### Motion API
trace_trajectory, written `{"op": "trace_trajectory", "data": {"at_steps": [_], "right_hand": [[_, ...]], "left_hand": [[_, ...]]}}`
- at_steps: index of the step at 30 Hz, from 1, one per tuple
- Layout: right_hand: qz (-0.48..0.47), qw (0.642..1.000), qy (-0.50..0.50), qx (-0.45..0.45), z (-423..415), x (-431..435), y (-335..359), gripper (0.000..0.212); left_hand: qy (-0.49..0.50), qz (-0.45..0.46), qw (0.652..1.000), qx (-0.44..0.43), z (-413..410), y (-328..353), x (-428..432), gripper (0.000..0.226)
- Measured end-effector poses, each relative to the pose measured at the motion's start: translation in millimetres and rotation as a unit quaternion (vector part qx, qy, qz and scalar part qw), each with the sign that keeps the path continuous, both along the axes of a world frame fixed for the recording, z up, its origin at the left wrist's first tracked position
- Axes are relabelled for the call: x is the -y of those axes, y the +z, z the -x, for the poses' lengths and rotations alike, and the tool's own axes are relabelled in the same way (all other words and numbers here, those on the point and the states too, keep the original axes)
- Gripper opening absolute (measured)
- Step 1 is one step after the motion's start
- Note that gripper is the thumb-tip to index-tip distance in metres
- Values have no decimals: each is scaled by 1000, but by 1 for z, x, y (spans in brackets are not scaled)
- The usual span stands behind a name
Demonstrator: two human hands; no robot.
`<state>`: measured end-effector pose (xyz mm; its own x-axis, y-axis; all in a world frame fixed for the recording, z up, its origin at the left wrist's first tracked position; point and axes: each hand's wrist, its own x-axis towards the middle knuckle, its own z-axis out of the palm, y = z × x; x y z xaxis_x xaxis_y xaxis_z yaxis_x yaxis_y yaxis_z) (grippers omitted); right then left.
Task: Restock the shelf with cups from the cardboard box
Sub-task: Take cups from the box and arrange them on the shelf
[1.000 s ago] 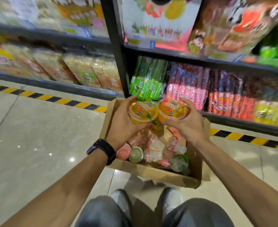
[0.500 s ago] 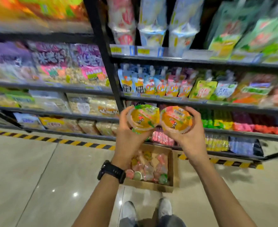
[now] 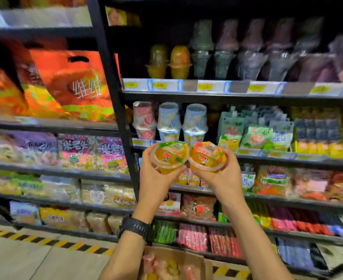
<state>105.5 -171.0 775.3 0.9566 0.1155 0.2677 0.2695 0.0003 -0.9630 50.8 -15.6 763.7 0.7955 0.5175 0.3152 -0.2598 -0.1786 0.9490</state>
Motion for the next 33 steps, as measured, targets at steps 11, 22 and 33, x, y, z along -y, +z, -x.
{"op": "trace_trajectory", "data": {"at_steps": [11, 22, 33], "right_hand": [[-44, 998, -39, 34, -32, -39, 76, 71], [-38, 995, -64, 73, -91, -75, 143, 69], [0, 995, -52, 84, -159, -80, 180, 72]], "left_hand": [[-16, 0, 997, 72, -54, 70, -35, 75], [16, -109, 991, 73, -150, 183, -128, 82], [136, -410, 889, -150, -264, 277, -165, 52]]}}
